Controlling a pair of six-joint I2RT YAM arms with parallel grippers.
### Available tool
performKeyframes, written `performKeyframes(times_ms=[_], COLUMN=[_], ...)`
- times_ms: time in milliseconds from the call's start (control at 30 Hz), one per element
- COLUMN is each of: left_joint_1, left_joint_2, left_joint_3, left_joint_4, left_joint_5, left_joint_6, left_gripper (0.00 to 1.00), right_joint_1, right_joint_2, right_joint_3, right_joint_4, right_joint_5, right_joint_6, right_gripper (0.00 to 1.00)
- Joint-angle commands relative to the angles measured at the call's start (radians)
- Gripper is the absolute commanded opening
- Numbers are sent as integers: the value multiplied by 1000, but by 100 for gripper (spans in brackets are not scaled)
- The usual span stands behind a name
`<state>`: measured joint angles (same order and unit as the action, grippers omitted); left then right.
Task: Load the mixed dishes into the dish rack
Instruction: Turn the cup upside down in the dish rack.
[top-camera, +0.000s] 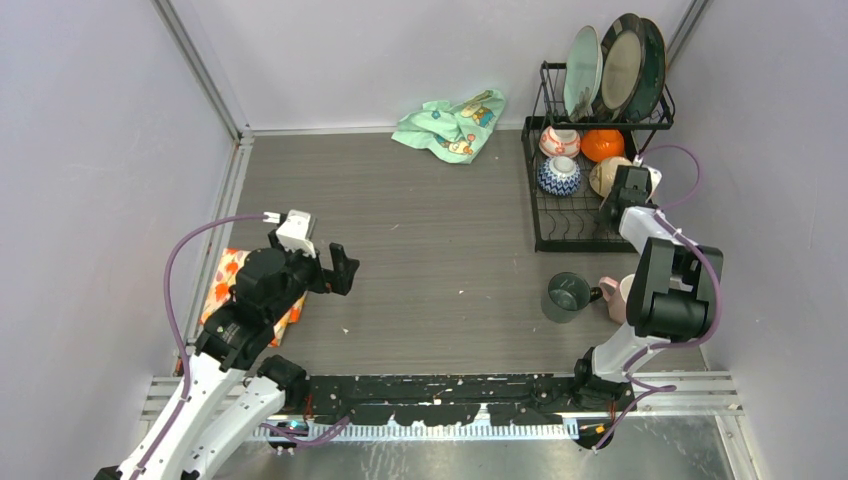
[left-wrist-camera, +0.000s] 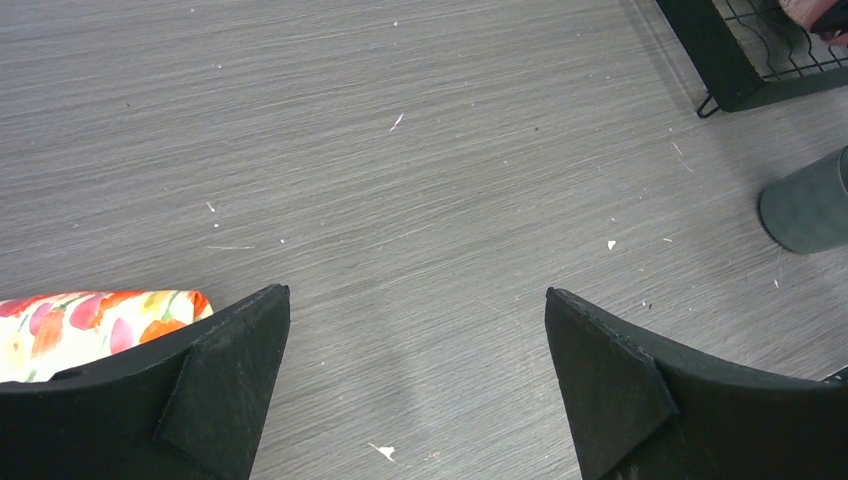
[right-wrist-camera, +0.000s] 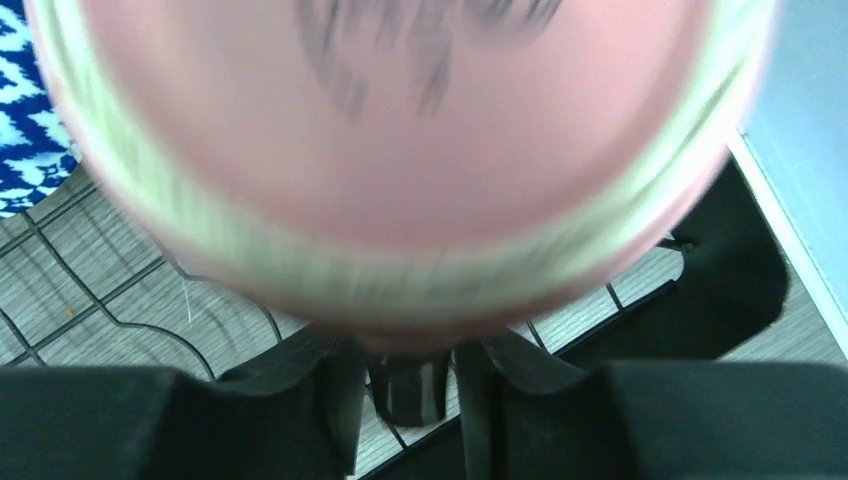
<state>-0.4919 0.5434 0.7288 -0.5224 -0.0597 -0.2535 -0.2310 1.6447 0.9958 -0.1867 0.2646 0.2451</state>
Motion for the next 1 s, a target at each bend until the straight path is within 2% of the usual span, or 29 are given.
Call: performKeyframes(times_ms=[0,133,533,767,967], left_joint_1=[-5,-5,-7,-7,-8], left_joint_2=[-10,-14,-25,-24,-20], left_joint_3=[-7,-8,-8,-9,-4], left_joint_4=[13,16,12,15,4], left_joint_5=[-19,-22,-20,-23,-63], left_joint_6=[13,13,13,14,-9], left_gripper=[100,100,100,100,100], right_joint_1=[-4,-4,-4,-5,-5], right_joint_2=[-71,-106,-130,-123,-165], right_joint_3=[46,33,58,93,177], right_joint_4=[22,-5,-99,-138,-317], right_joint_5=[65,82,178,167,151], right_joint_6=[16,24,35,49,118], right_gripper=[45,52,48,49,67])
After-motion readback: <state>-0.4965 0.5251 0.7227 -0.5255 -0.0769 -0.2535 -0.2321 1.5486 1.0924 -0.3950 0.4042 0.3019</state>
